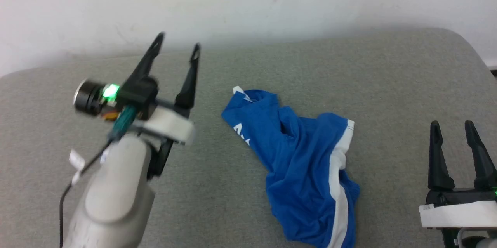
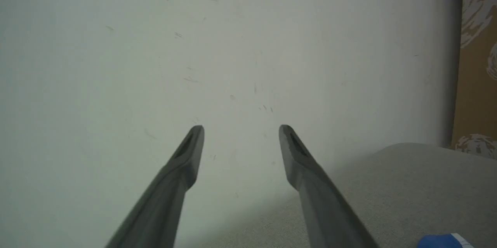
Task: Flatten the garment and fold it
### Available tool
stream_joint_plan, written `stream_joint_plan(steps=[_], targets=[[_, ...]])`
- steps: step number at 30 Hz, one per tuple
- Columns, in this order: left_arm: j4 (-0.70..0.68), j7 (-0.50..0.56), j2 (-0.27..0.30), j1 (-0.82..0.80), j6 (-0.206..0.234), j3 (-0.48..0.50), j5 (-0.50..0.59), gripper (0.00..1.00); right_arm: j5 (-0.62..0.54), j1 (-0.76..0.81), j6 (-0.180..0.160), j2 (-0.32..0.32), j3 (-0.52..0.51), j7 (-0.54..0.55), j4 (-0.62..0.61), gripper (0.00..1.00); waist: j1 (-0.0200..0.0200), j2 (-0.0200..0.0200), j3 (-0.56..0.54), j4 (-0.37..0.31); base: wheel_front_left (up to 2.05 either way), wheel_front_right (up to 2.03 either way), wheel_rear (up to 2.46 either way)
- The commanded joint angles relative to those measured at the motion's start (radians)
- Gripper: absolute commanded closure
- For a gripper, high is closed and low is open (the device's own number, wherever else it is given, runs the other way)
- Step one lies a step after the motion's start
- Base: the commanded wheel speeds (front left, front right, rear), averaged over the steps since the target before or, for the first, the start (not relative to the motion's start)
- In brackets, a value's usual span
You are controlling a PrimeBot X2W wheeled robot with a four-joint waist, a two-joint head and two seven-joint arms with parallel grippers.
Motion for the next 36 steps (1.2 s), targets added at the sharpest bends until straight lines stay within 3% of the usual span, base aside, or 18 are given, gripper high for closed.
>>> stream_joint_plan(steps=[1, 5, 9, 14, 18, 23, 26, 30, 35, 36], targets=[[0.037, 0.016, -0.004, -0.055, -0.025, -0.02, 0.004, 0.0, 0.0, -0.016, -0.001, 0.003, 0.002, -0.005, 0.0, 0.0, -0.0001, 0.0001, 0.027, -0.032, 0.0, 0.0, 0.0], [0.171, 0.114, -0.025, -0.229, -0.085, -0.112, -0.006, 0.0, 0.008, -0.034, -0.001, 0.003, 0.003, -0.005, 0.002, 0.0, -0.0001, 0.0001, 0.062, -0.07, 0.0, 0.0, 0.0], [0.302, 0.252, -0.059, -0.383, -0.1, -0.208, -0.065, 0.0, 0.019, -0.063, -0.001, 0.003, 0.011, -0.005, 0.006, 0.0, -0.0001, 0.0001, 0.104, -0.117, 0.0, 0.0, 0.0], [0.406, 0.46, -0.07, -0.528, -0.101, -0.498, -0.255, 0.0, 0.036, -0.102, -0.001, 0.003, 0.026, -0.005, 0.011, 0.0, -0.0001, 0.0001, 0.162, -0.184, 0.0, 0.0, 0.0], [0.415, 0.637, -0.042, -0.616, -0.102, -0.75, -0.435, 0.0, 0.055, -0.131, -0.001, 0.003, 0.033, -0.005, 0.015, 0.0, -0.0001, 0.0001, 0.213, -0.24, 0.0, 0.0, 0.0], [0.391, 0.808, 0.002, -0.71, -0.102, -0.989, -0.609, 0.0, 0.081, -0.164, -0.001, 0.003, 0.046, -0.005, 0.023, 0.0, -0.0001, 0.0001, 0.277, -0.299, 0.0, 0.0, 0.0], [0.362, 0.933, 0.019, -0.725, -0.102, -1.027, -0.645, 0.0, 0.099, -0.182, -0.001, 0.003, 0.055, -0.005, 0.027, 0.0, -0.0001, 0.0001, 0.307, -0.33, 0.0, 0.0, 0.0], [0.311, 1.074, 0.037, -0.669, -0.102, -1.029, -0.598, 0.0, 0.12, -0.198, -0.001, 0.003, 0.066, -0.005, 0.035, 0.0, -0.0001, 0.0001, 0.33, -0.358, 0.0, 0.0, 0.0], [0.236, 1.2, 0.106, -0.572, -0.102, -1.03, -0.554, 0.0, 0.142, -0.208, -0.001, 0.003, 0.08, -0.005, 0.043, 0.0, -0.0001, 0.0001, 0.341, -0.384, 0.0, 0.0, 0.0], [0.217, 1.208, 0.122, -0.559, -0.102, -1.03, -0.551, 0.21, 0.143, -0.206, -0.001, 0.003, 0.08, -0.005, 0.045, 0.0, -0.0001, 0.0001, 0.338, -0.384, 0.0, 0.0, 0.0]])
